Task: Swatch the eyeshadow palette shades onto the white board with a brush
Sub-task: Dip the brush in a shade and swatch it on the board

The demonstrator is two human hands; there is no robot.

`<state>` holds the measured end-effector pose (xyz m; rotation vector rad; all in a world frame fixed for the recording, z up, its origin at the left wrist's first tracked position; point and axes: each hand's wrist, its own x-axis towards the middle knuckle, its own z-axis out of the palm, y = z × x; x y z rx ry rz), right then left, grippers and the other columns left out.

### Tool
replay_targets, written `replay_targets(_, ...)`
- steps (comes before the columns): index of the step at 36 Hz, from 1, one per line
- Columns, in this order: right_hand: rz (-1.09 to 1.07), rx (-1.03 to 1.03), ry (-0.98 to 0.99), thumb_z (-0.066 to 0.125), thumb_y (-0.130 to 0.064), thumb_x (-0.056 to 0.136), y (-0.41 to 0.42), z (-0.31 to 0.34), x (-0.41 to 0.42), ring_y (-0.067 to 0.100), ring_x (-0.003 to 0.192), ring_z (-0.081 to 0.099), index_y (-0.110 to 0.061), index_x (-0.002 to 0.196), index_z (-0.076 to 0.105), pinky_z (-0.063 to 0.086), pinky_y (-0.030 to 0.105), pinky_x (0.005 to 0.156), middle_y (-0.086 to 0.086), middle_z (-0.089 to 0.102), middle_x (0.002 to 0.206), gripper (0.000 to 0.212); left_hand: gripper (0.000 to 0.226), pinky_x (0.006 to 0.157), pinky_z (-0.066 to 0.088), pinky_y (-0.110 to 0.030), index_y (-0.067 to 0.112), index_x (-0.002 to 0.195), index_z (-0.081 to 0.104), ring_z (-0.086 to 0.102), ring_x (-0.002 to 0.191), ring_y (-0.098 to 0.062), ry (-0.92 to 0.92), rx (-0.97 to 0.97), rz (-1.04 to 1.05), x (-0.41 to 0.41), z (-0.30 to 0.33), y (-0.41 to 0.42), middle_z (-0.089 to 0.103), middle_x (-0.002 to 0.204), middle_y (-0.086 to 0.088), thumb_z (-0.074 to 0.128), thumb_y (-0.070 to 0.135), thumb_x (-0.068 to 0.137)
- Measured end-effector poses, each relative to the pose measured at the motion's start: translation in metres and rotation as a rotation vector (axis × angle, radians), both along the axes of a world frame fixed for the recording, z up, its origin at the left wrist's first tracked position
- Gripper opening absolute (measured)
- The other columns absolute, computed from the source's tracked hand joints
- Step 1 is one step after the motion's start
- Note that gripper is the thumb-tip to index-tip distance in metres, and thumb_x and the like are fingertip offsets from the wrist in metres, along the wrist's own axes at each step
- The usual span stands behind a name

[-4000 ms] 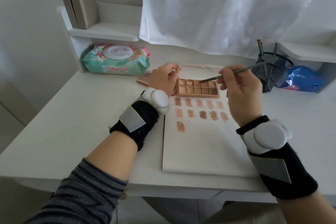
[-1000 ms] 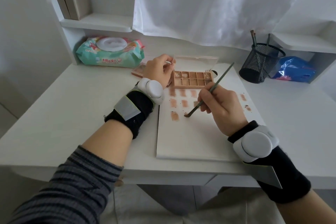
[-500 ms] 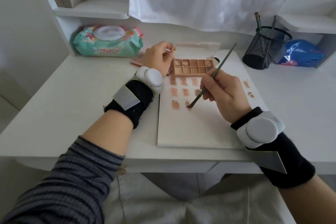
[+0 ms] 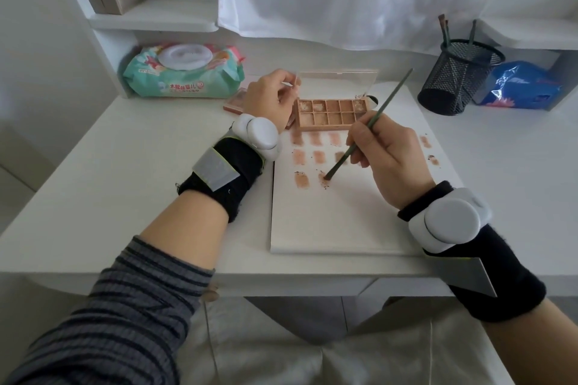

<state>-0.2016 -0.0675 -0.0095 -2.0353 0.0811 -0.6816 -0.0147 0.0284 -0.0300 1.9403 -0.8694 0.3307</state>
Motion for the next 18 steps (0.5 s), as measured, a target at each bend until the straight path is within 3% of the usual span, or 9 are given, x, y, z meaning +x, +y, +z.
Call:
replay_targets(12,0.018,0.037,-0.029,0.043,-0.023,0.091,-0.0002,0.001,-0.0008,0.006,0.053,0.052,-0.016,0.071,0.053,0.039,0.015,0.056,-0.008,0.053,0.057,0.024,0.016,0.076,0.054,-0.035,0.005,0.099,0.065,0.068,0.087,-0.019,0.008,-0.008,-0.011,0.0017,-0.0006,-0.0001,0.071,0.094,-0.007,0.055,0.015,0.091)
replay_targets(18,0.029,0.0,0.047,0.042,-0.028,0.091,0.0015,0.0,0.0,0.011,0.059,0.054,-0.02,0.075,0.054,0.042,0.02,0.06,0.006,0.061,0.065,0.022,0.016,0.072,0.053,-0.03,0.005,0.098,0.065,0.068,0.083,-0.02,-0.009,-0.014,-0.004,0.0019,-0.0011,-0.0005,0.072,0.091,-0.007,0.055,0.016,0.091)
